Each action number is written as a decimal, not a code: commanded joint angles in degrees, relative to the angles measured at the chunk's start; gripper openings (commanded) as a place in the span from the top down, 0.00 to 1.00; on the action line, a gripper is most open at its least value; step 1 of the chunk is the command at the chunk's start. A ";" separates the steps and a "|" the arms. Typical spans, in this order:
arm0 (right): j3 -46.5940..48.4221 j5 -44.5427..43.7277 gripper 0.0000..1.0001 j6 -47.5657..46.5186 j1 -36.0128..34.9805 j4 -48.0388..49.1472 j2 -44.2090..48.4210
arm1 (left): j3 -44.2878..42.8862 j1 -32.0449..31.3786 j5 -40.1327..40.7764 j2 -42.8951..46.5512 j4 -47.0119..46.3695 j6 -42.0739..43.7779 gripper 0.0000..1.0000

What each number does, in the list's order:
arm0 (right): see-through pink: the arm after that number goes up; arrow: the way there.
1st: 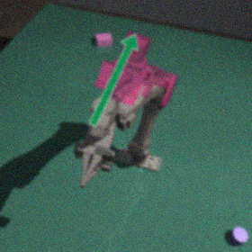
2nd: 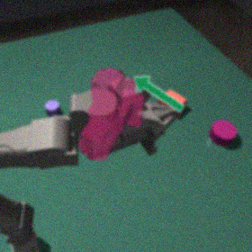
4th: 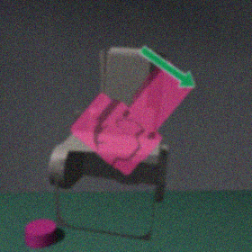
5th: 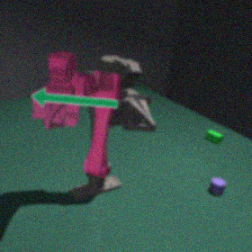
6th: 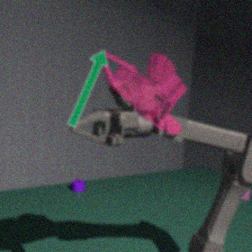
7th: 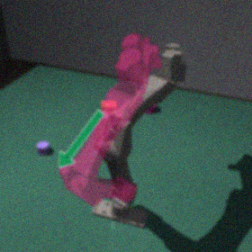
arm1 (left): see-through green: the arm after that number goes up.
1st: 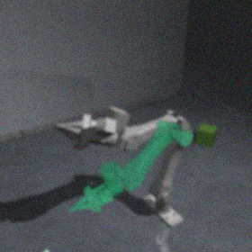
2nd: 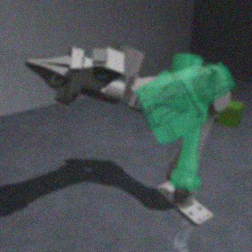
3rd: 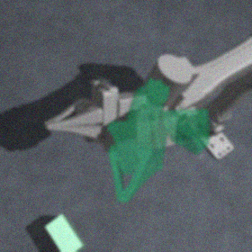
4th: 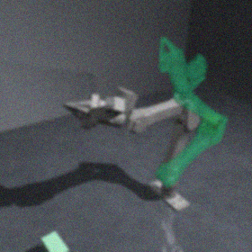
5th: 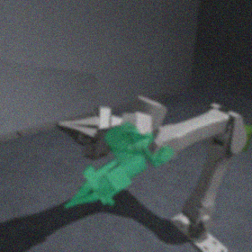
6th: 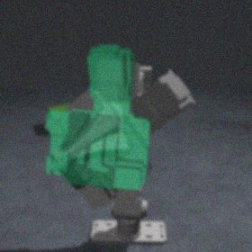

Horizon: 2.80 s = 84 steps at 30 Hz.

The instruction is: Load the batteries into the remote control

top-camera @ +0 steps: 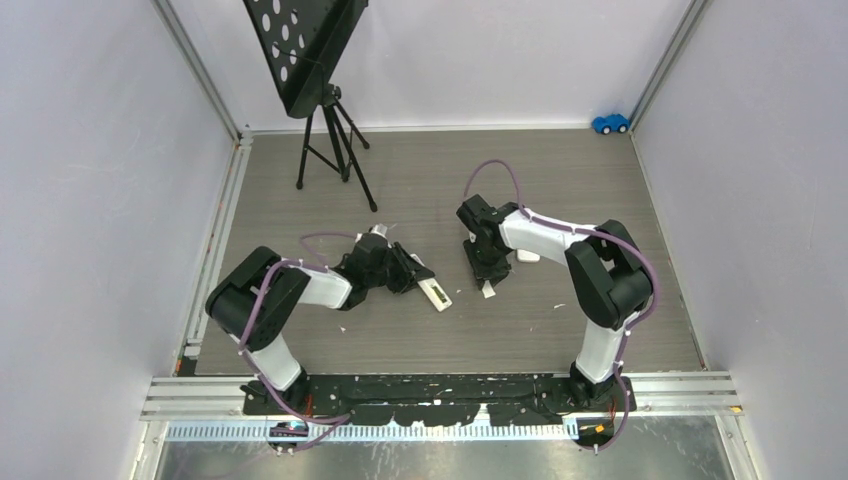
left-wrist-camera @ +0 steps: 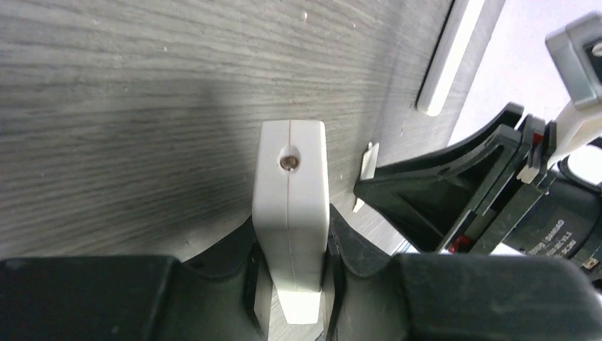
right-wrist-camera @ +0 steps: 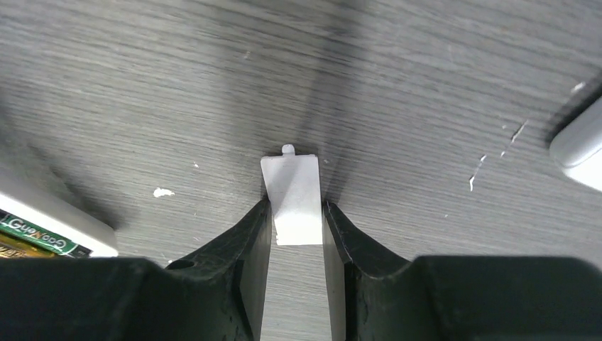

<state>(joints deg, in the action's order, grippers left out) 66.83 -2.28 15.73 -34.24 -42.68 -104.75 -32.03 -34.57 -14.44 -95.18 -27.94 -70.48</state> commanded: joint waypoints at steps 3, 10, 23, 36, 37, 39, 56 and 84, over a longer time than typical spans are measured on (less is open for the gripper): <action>-4.27 -5.92 0.64 10.83 0.76 5.65 -0.98 | -0.20 -0.99 7.57 -2.99 -7.89 -6.33 0.88; -5.66 -3.37 0.63 11.17 0.75 5.94 -0.10 | 0.45 -3.65 17.61 5.28 9.06 -7.37 0.52; -5.22 -1.97 0.49 11.39 0.69 2.38 -0.65 | -1.20 -4.39 19.72 12.10 29.83 -6.31 0.25; -6.45 -5.17 0.48 13.16 -0.74 0.04 -1.86 | -2.23 -5.09 22.30 22.19 39.19 6.10 0.11; -6.91 -4.92 0.52 13.37 -0.74 0.48 -1.80 | -1.27 -5.07 22.12 23.35 37.57 7.15 0.11; -7.42 -5.06 0.60 13.98 -0.74 0.96 -1.77 | -0.16 -5.10 21.40 25.95 34.44 10.00 0.09; -12.88 -6.63 0.67 13.38 -1.83 9.39 8.70 | -8.13 -2.93 0.41 24.25 27.12 20.14 0.17; -11.46 -6.50 0.38 15.40 -5.98 3.52 12.18 | -13.68 -2.62 -9.12 11.94 23.37 17.29 0.33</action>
<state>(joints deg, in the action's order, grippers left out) 53.04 -9.21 30.09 -39.55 -36.99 -92.12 -43.92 -37.47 -22.33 -83.20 -2.02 -53.56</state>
